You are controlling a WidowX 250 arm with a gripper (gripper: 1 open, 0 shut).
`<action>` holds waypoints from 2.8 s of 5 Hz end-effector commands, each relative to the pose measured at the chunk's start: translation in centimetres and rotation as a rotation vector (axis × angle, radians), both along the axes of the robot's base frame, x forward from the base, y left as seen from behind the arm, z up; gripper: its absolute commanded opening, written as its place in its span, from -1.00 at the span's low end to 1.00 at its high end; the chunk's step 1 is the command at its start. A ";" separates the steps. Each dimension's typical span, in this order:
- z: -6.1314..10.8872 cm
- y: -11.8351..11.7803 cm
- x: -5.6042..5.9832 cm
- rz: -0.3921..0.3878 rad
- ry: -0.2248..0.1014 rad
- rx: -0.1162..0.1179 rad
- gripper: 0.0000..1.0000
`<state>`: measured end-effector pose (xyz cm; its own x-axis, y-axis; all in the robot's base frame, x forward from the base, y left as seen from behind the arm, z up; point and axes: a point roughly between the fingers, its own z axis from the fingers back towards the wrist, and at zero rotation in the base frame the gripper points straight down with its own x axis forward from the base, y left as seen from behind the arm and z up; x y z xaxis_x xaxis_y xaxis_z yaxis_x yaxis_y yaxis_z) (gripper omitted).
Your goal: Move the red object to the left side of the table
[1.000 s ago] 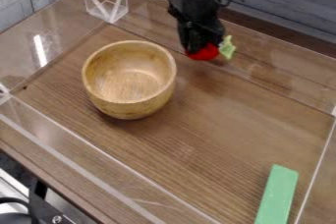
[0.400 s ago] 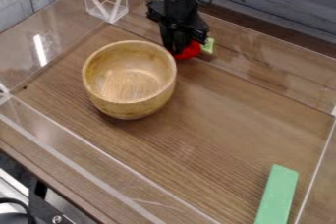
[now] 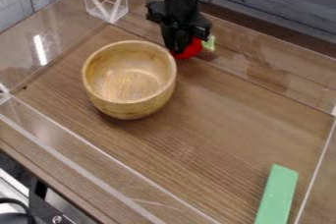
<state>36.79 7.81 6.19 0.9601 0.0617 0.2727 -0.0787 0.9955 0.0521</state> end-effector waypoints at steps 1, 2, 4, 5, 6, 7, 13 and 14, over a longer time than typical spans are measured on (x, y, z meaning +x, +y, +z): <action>4.6 1.1 -0.1 0.010 -0.124 0.008 -1.00; 6.9 2.2 -0.5 0.076 -0.165 0.008 -1.00; 7.6 7.6 -1.7 0.244 -0.178 0.040 -1.00; 6.2 8.7 -1.7 0.278 -0.169 0.052 -1.00; 4.8 9.0 -0.5 0.323 -0.158 0.064 -1.00; 3.6 9.5 0.5 0.363 -0.152 0.073 -1.00; 4.2 10.1 -1.7 0.313 -0.128 -0.019 -1.00; 4.6 11.1 -1.7 0.277 -0.122 -0.029 -1.00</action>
<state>34.35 18.24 7.75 0.8899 0.3445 0.2990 -0.3553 0.9345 -0.0194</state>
